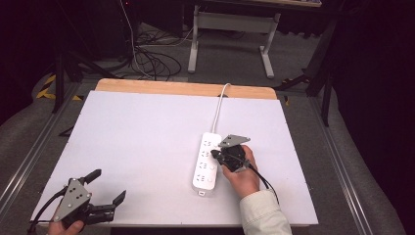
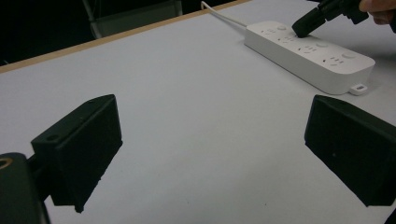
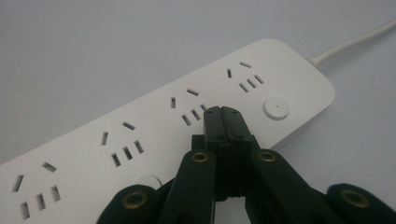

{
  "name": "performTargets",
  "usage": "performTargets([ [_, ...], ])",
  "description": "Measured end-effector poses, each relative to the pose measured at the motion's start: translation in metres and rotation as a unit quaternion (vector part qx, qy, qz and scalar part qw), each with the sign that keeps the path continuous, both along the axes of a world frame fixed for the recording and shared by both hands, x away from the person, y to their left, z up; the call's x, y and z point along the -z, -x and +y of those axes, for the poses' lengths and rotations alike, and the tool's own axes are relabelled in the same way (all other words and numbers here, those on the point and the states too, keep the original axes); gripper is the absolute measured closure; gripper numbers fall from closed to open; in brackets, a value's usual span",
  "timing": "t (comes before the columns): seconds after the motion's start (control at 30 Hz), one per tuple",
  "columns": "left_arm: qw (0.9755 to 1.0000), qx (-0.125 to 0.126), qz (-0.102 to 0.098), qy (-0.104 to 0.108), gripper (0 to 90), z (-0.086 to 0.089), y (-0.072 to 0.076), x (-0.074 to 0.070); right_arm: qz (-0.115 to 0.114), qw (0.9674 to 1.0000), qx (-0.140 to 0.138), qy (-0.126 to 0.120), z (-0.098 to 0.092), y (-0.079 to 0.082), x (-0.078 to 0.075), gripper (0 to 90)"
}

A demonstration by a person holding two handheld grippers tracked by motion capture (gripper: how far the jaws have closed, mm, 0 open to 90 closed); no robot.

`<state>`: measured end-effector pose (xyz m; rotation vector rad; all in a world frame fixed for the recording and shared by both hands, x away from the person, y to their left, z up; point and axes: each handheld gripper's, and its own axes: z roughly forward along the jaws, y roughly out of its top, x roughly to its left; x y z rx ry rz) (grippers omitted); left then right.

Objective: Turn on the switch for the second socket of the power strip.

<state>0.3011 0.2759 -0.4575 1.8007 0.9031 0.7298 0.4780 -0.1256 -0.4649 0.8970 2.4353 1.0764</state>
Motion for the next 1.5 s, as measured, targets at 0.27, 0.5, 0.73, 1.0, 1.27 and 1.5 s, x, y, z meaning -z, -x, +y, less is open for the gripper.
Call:
performTargets([
  [0.27, 1.0000, 0.001, 0.002, 0.002, 4.6, 0.001, -0.001, 0.000, 0.017, 0.9992, 0.009, -0.035, -0.006, 0.000, -0.004, 90.0],
  [0.5, 1.0000, 0.002, 0.003, 0.002, 4.4, 0.000, -0.001, 0.000, -0.010, 0.9986, -0.004, -0.051, -0.006, 0.008, -0.017, 90.0],
  [0.73, 1.0000, 0.003, 0.001, 0.001, 4.3, 0.000, -0.002, 0.000, -0.030, 0.9981, -0.014, -0.053, -0.006, 0.017, -0.029, 90.0],
  [1.0, 1.0000, 0.005, 0.002, 0.002, 4.3, -0.001, -0.002, 0.000, -0.042, 0.9972, -0.025, -0.056, -0.005, 0.025, -0.042, 90.0],
  [1.27, 1.0000, 0.006, 0.002, 0.000, 4.3, -0.001, -0.003, 0.000, -0.045, 0.9971, -0.030, -0.053, -0.005, 0.027, -0.046, 90.0],
  [1.5, 1.0000, 0.005, 0.001, 0.000, 4.3, -0.001, -0.003, 0.000, -0.052, 0.9961, -0.036, -0.061, -0.007, 0.029, -0.051, 77.4],
])
